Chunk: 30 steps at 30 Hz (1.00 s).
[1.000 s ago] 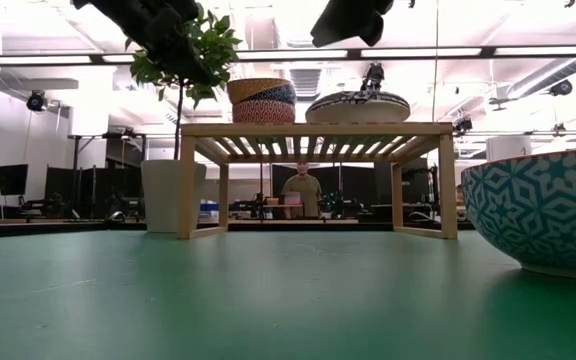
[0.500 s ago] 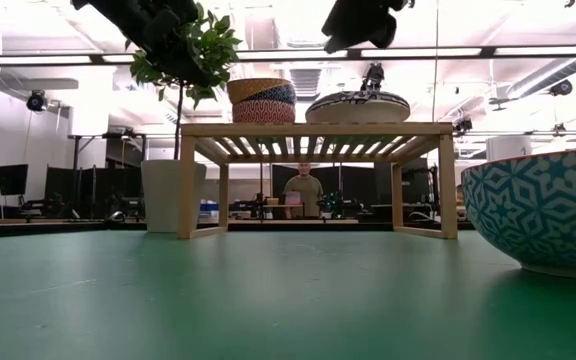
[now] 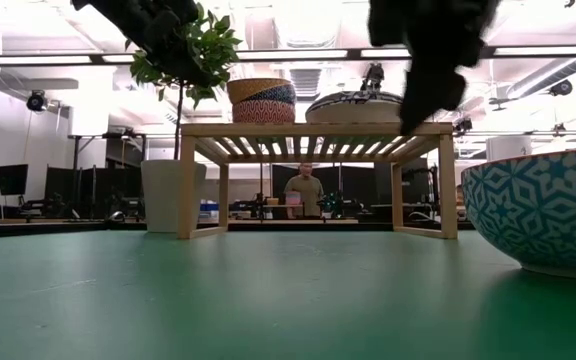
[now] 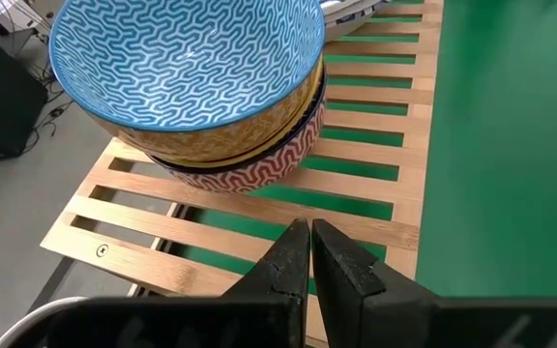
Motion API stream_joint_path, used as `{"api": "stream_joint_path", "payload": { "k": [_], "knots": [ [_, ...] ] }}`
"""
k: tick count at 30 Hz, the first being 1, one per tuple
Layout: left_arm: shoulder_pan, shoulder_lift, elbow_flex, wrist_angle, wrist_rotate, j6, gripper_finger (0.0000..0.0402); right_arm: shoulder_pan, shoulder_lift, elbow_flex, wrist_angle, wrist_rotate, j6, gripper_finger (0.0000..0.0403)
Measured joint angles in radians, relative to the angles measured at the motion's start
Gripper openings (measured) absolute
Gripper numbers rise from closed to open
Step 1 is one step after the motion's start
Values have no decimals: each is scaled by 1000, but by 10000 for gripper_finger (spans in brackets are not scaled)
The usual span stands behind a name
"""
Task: Place and stack bowls onto a shelf
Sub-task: Stack the orange bowl on top of the light blue bowl on the shelf
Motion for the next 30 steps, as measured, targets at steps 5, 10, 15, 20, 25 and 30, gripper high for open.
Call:
{"api": "stream_joint_path", "payload": {
  "k": [5, 10, 15, 20, 25, 30],
  "knots": [
    [0, 0, 0, 16, 0, 19, 0, 32, 0, -66, -1, 0, 67, 160],
    [0, 0, 0, 28, 0, 26, 0, 66, 0, -78, 13, -13, 80, 157],
    [0, 0, 0, 29, 0, 26, 0, 138, 13, -78, 7, -28, 81, 153],
    [0, 0, 0, 42, 0, 26, 0, 197, 37, -72, -25, -31, 106, 152],
    [0, 0, 0, 54, 0, 26, 0, 222, 83, -72, -31, -27, 106, 152],
    [0, 0, 0, 65, 0, 26, 0, 219, 150, -74, -25, -28, 100, 148]
  ]
}}
